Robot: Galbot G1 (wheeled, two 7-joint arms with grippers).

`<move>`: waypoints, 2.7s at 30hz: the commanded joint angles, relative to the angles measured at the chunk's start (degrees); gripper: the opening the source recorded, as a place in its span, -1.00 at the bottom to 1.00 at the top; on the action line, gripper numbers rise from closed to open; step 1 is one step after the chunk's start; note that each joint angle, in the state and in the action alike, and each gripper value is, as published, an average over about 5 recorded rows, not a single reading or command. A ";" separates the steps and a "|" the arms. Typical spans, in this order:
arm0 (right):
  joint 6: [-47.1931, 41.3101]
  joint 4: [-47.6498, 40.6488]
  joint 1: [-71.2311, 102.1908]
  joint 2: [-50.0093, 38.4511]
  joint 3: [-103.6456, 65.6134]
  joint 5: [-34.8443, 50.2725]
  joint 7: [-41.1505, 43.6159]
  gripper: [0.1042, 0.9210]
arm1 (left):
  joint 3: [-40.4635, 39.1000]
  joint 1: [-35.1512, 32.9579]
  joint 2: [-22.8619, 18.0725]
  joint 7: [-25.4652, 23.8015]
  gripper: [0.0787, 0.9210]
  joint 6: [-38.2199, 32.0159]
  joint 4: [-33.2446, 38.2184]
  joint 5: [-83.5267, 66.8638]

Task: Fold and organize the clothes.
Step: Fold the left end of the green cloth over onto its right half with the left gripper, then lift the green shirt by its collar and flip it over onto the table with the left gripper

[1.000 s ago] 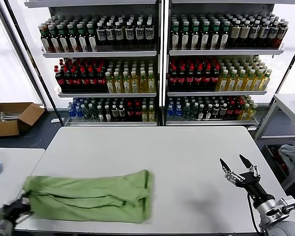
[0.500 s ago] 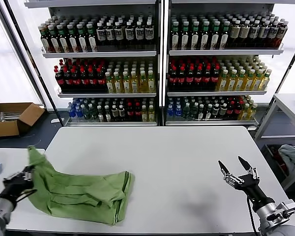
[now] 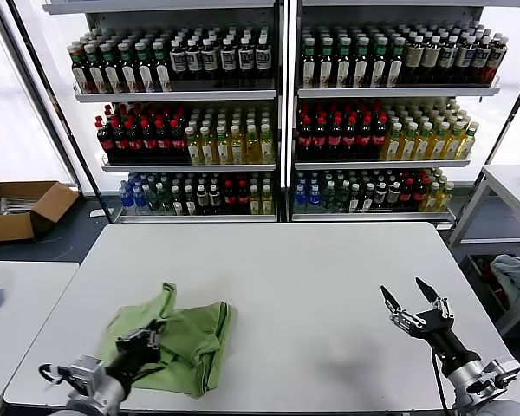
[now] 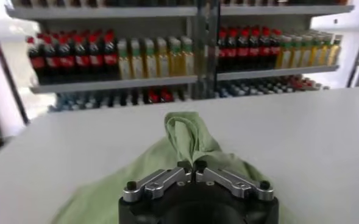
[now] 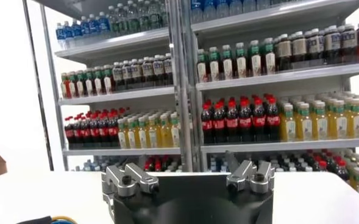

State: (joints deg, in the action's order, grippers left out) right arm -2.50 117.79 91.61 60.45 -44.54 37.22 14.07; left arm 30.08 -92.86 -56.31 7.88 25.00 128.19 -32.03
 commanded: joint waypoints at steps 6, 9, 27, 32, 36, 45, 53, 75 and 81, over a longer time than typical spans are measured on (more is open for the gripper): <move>-0.60 0.35 0.09 0.79 0.43 -0.94 -0.10 0.76 | -19.99 7.84 -3.43 -0.13 -0.97 2.07 -5.27 1.65; -0.71 0.36 -0.04 1.24 0.77 -1.13 -0.12 0.76 | -19.87 8.27 -3.96 0.86 -0.87 2.42 -3.85 -0.34; -0.66 0.74 -0.30 2.63 3.51 -2.58 0.09 0.76 | 20.35 0.86 2.19 3.08 0.34 7.96 3.48 -25.22; -0.37 0.85 0.23 2.71 3.67 -2.79 0.24 0.76 | 19.10 0.20 1.67 -0.04 0.67 7.42 -4.76 -16.11; -0.27 1.12 0.74 2.29 3.34 -2.71 0.37 0.76 | 13.58 1.83 -1.06 -0.32 0.76 6.22 -9.33 -10.80; -0.07 0.94 1.34 1.23 2.10 -1.98 0.74 0.76 | 6.12 3.78 -5.43 -0.30 0.77 4.82 -14.42 -5.81; -0.24 0.53 0.73 -0.20 1.23 -0.49 0.88 0.76 | 4.34 3.97 -7.23 -0.30 0.76 4.60 -15.63 -4.96; -0.58 -0.32 -1.38 -0.49 1.55 0.27 0.78 0.76 | 10.35 3.04 -10.92 1.46 -0.64 -1.06 -12.34 -1.31; -0.43 -0.58 -2.15 -0.25 2.12 0.47 0.91 0.76 | 32.21 2.03 0.36 -2.59 -0.91 0.59 -15.51 -7.67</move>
State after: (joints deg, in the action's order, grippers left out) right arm -3.03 117.35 89.88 60.22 -42.64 37.49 14.94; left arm 38.15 -90.24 -66.22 8.62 25.90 115.57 -34.67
